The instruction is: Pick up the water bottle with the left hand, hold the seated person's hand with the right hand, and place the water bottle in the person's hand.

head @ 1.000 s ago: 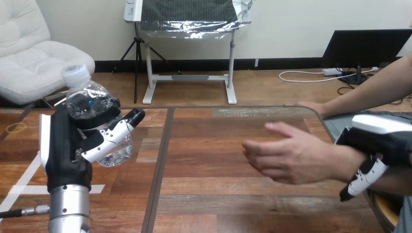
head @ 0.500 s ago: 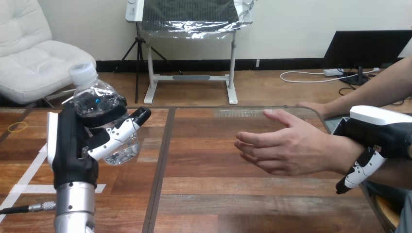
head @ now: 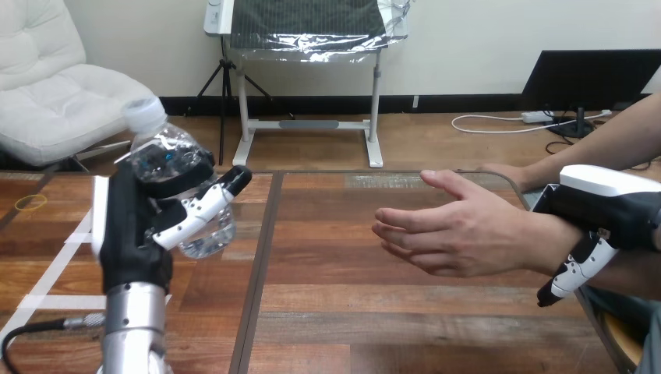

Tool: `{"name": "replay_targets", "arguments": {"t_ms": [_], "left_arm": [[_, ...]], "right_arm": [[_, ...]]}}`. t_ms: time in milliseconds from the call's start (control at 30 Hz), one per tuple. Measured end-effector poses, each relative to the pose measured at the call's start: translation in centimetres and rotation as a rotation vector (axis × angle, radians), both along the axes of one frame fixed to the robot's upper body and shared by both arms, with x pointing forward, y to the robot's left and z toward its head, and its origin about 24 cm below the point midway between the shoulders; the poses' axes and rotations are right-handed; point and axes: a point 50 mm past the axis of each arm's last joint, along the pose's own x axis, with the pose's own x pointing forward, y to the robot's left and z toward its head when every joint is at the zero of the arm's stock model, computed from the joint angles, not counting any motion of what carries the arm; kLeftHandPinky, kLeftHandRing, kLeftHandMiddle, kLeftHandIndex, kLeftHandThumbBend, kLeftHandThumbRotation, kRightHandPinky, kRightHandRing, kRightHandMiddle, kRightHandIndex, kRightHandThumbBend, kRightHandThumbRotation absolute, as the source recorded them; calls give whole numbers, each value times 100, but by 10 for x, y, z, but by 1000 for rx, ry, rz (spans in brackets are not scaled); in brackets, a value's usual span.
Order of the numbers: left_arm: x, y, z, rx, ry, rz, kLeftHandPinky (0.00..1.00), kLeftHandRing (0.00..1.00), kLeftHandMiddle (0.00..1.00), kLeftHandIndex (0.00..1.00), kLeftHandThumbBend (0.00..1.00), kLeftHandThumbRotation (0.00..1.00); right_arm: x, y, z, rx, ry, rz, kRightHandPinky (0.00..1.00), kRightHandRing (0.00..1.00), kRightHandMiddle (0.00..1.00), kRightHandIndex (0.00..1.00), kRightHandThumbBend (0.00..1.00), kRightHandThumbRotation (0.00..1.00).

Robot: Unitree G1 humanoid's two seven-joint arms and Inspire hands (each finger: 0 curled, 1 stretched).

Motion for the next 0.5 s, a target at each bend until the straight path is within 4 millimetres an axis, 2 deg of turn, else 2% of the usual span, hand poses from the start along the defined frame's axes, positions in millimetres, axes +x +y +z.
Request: {"name": "replay_targets", "arguments": {"t_ms": [500], "left_arm": [[20, -27, 4, -49, -12, -87, 20, 25, 31, 38, 55, 0]], "right_arm": [[6, 6, 1, 10, -12, 13, 15, 20, 28, 29, 81, 0]]}}
